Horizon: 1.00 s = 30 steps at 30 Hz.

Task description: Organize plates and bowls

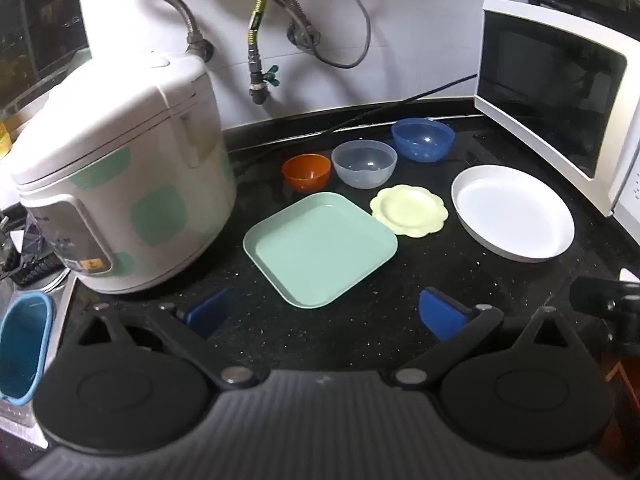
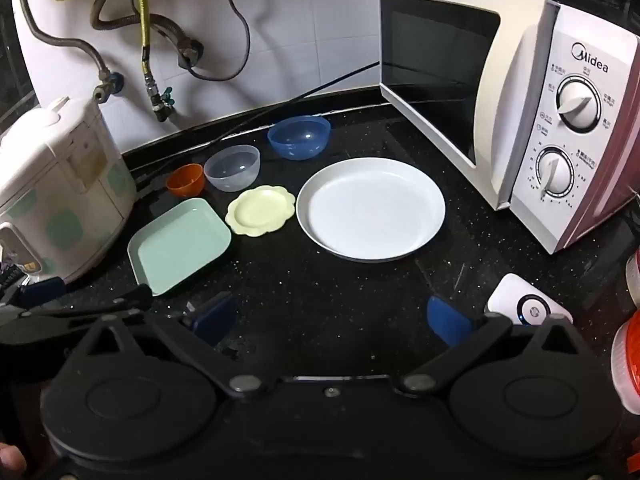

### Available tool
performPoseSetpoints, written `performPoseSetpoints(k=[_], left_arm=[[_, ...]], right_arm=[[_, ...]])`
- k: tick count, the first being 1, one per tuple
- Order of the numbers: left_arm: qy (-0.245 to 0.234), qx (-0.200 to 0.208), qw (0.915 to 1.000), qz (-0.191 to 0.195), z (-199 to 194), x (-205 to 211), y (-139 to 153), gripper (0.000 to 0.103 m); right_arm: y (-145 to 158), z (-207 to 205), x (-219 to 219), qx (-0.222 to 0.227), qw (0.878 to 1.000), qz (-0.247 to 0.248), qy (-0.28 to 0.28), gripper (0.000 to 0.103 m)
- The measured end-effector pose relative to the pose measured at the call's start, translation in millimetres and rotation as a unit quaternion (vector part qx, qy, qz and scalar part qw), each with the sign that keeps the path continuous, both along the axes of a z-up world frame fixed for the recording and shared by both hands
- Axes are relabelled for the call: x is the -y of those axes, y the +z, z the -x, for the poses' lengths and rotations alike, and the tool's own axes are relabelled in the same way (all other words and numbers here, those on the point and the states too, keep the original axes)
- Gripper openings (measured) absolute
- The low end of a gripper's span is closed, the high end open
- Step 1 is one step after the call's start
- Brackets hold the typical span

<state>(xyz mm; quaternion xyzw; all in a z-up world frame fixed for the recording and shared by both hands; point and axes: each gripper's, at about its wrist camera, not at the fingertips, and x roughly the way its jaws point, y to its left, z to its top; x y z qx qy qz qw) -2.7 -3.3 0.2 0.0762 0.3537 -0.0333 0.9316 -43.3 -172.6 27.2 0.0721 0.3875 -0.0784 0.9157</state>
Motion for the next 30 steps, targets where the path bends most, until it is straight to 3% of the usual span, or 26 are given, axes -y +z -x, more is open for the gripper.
performPoseSetpoints(k=[3,30], left_arm=[[-0.002,-0.021,0.9993,0.032,-3.0,-10.8,-4.0,0.103],[0.003,-0.008,0.9997,0.024,-3.7,-7.9,4.6,0.103]], right_arm=[[-0.1,0.9,0.3,-0.001,1.0,-0.002,0.002,0.103],[2.3,-0.3,-0.8,-0.002,1.0,0.012,-0.003,0.103]])
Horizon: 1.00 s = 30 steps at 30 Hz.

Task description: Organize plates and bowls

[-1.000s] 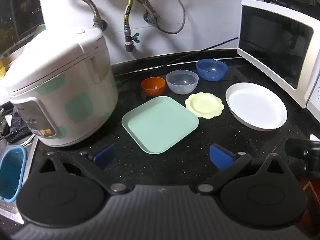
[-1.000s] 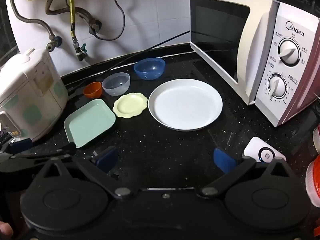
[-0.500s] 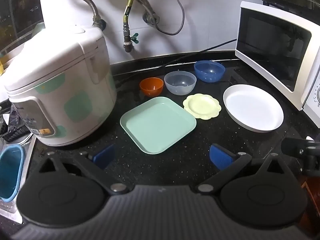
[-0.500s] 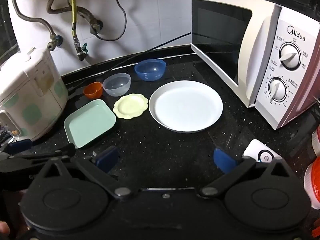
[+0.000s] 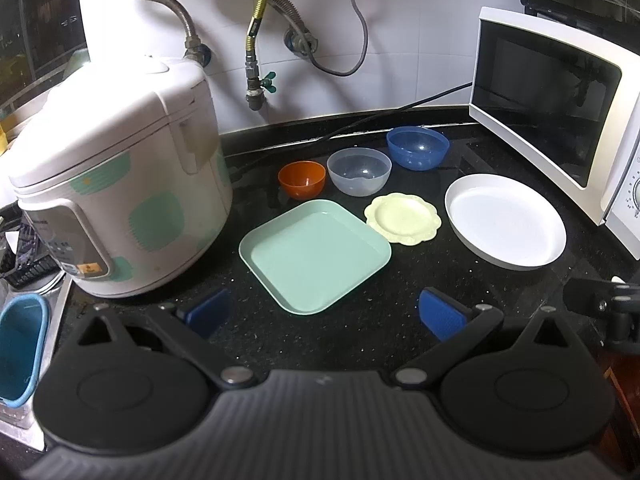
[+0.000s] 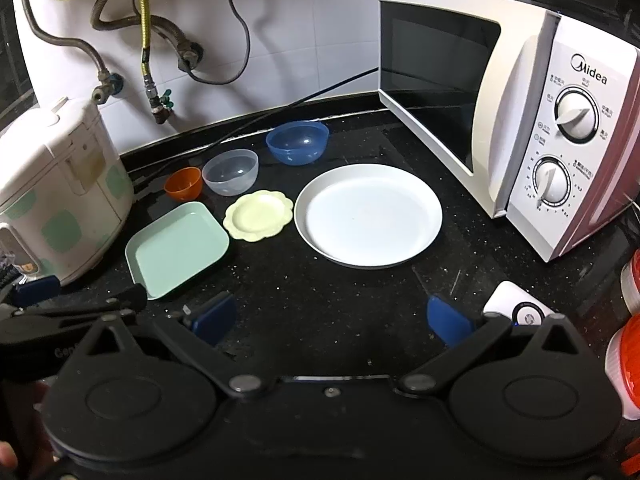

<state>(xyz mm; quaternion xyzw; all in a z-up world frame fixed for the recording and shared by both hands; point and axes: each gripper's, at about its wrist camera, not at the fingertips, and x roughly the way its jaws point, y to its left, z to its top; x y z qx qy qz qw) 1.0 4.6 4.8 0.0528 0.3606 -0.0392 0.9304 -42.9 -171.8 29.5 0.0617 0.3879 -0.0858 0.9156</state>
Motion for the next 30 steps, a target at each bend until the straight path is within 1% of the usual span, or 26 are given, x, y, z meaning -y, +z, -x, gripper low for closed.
performPoseSetpoints(k=[30], left_arm=[[0.0,-0.002,1.0,0.001,-1.2,2.6,-1.4,0.103]], right_arm=[[-1.4,2.0,3.3,-0.002,1.0,0.001,0.0,0.103]])
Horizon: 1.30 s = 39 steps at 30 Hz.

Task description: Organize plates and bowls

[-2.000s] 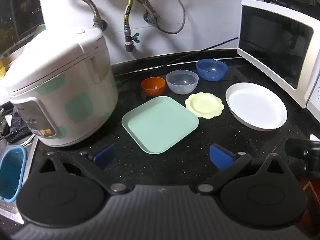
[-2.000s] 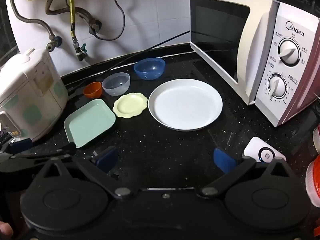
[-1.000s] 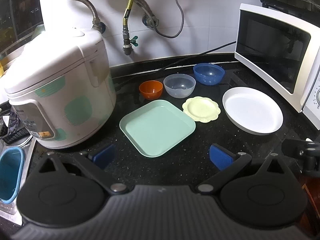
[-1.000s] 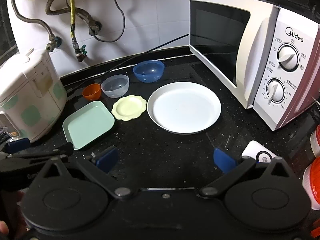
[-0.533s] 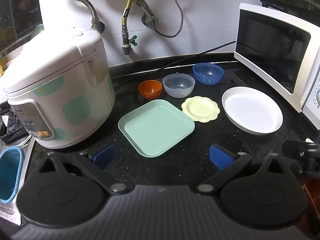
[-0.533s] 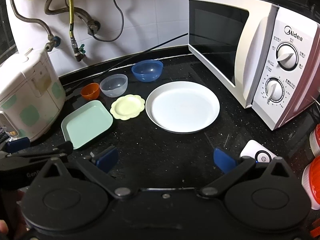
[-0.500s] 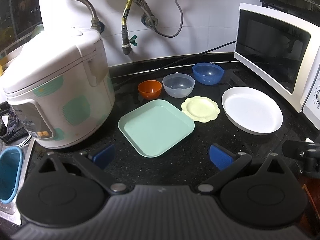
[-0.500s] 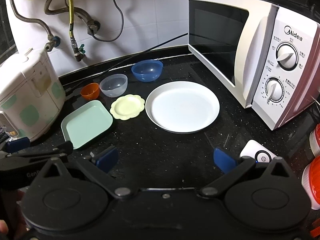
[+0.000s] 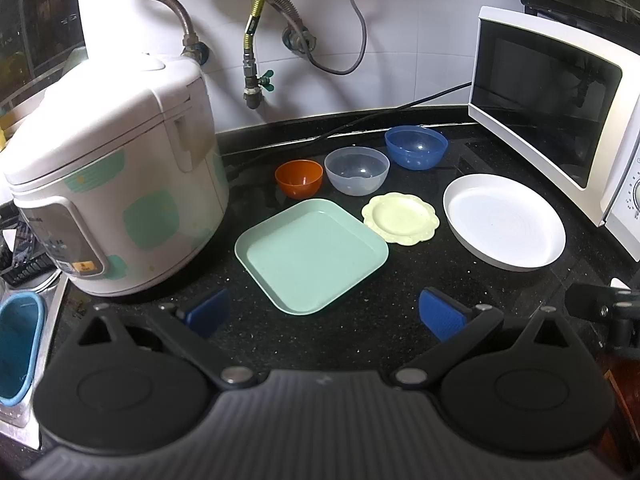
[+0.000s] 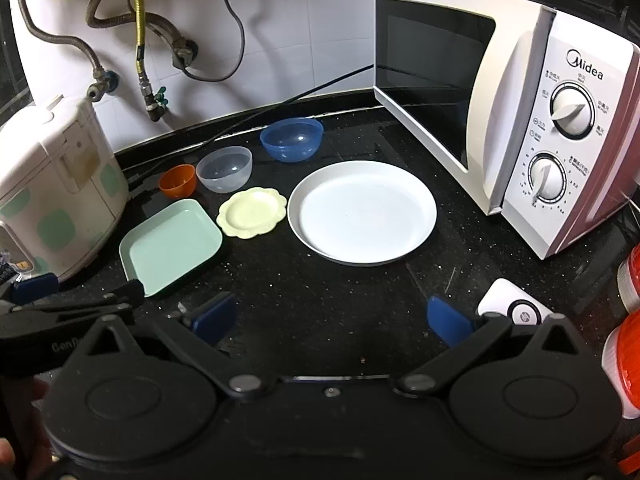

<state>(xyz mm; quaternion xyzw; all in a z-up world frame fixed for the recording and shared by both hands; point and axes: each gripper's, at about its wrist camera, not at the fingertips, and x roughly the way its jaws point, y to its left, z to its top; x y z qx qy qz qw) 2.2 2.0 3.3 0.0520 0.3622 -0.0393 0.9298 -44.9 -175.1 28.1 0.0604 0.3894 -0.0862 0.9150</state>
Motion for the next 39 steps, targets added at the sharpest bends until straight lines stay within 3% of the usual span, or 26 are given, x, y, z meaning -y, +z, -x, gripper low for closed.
performPoseSetpoints(k=[28,39], left_arm=[[-0.002,-0.006,1.0,0.006,-5.8,3.7,-7.3,0.103],[-0.032,-0.011,0.9993,0.017,-22.5,16.4,-18.6,0.103]], right_arm=[[-1.9,-2.9,2.7,-0.007,1.0,0.003,-0.005,0.103],[-11.0,-8.9,18.2,-0.009,1.0,0.011,-0.024,0.103]])
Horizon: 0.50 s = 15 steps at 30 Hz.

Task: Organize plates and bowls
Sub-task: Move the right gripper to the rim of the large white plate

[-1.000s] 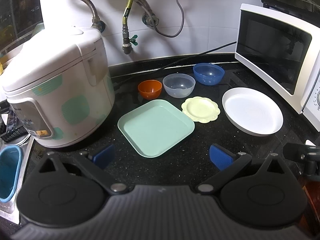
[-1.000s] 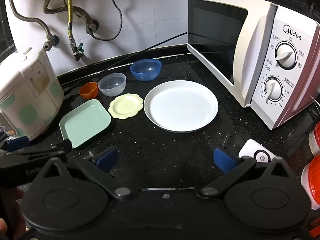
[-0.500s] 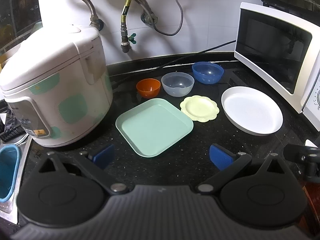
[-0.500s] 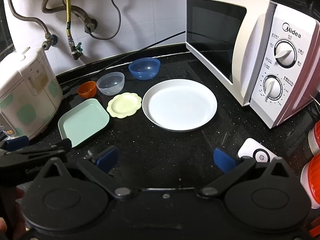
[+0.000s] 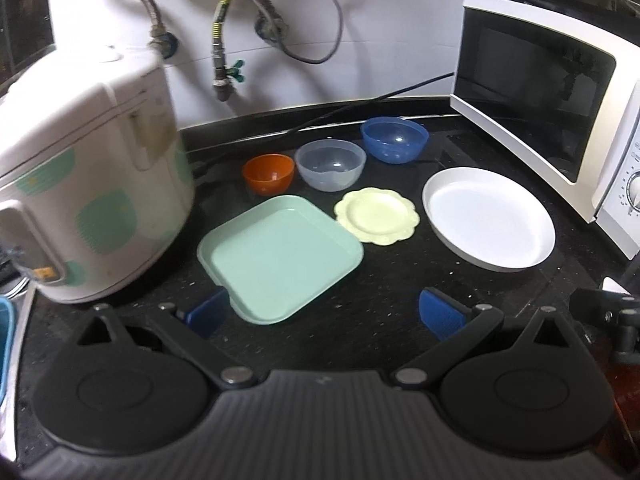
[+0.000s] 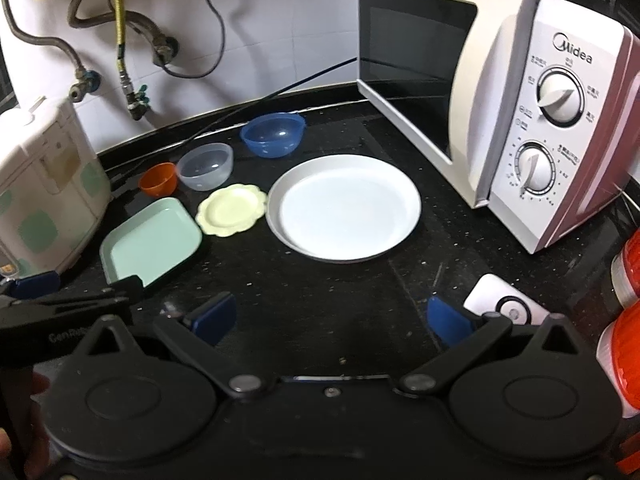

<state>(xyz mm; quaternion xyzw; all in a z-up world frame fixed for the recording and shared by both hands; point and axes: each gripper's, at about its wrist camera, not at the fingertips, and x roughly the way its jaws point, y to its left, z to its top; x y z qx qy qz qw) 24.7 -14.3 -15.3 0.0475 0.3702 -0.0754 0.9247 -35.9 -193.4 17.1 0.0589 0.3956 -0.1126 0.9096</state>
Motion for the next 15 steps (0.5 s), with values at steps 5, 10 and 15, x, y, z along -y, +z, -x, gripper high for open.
performPoseSetpoints(k=[5,10,15], left_arm=[[-0.034,-0.002,0.9994,0.001,-17.7,19.1,-10.7,0.103],[-0.063,-0.006,0.998,0.0,-39.5,41.1,-21.6,0.103],[-0.082,-0.009,0.9966,-0.004,-62.8,60.6,-29.2,0.103]], right_arm=[[-12.9,-13.2,25.5,-0.015,1.0,0.004,-0.025,0.103],[-26.3,-33.5,54.2,-0.026,0.999,-0.008,-0.046,0.103],[-38.2,-57.6,76.0,-0.017,0.998,-0.019,-0.065,0.103]])
